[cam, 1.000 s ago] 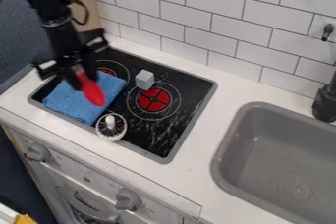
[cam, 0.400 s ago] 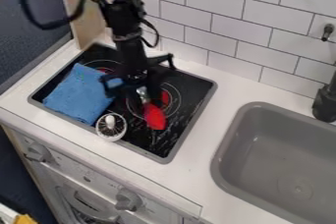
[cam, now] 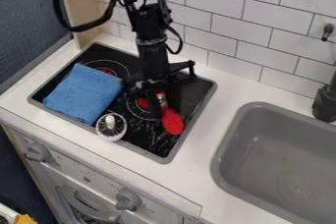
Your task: Moves the red spoon to the right burner
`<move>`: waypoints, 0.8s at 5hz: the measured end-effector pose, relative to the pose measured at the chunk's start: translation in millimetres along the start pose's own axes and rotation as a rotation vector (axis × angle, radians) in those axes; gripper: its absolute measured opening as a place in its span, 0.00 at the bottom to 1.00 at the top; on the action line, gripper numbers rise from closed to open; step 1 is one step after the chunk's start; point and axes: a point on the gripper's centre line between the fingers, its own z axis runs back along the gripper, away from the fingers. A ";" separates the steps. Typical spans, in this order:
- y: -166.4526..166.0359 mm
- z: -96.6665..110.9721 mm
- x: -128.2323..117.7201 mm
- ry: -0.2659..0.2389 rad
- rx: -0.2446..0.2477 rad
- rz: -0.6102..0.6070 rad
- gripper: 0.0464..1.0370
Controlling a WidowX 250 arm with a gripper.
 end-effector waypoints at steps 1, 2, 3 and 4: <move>-6.5 0.5 10.9 -0.020 -0.012 0.015 0.28; -7.8 8.7 39.4 -0.047 -0.034 0.080 0.28; -8.9 7.2 59.2 -0.060 -0.031 0.112 0.28; -8.7 2.8 70.5 -0.066 -0.016 0.136 0.28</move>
